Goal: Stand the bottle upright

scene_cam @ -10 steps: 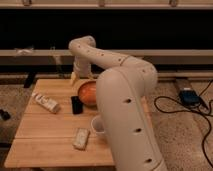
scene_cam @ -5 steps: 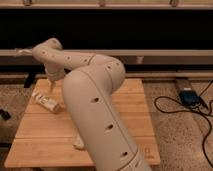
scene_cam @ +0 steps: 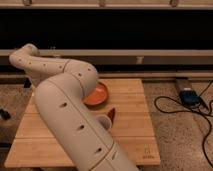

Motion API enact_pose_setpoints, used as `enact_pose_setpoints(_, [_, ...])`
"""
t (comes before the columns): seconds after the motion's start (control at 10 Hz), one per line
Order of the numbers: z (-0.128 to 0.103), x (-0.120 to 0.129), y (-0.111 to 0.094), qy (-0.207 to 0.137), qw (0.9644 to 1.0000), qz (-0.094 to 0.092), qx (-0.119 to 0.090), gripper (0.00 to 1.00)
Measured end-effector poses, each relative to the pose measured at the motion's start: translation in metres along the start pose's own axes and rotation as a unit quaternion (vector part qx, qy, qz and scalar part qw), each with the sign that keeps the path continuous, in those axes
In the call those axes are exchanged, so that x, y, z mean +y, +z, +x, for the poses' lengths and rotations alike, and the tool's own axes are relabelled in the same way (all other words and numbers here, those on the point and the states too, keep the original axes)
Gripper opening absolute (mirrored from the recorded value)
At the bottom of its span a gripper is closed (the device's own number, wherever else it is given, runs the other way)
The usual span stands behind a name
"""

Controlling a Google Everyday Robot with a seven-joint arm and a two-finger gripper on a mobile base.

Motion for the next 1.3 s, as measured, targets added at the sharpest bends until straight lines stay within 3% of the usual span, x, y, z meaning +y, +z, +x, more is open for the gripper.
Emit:
enact_pose_setpoints(0.2, [-0.015,0.017,0.004,-0.018,0.9996,-0.020,0.007,0.80])
enact_pose_setpoints(0.4, [-0.022,0.029,0.010,-0.015,0.9976,-0.068,0.005,0.80])
enact_pose_setpoints(0.6, [-0.023,0.030,0.024,-0.004,0.9962,-0.087,0.007,0.80])
enact_pose_setpoints(0.9, [-0.027,0.031,0.041,0.012,0.9965,-0.082,-0.011,0.80])
enact_pose_setpoints(1.2, [-0.023,0.030,0.049,0.027,0.9963,-0.055,-0.060,0.80])
enact_pose_setpoints(1.3, [-0.023,0.029,0.051,0.028,0.9961,-0.049,-0.068,0.80])
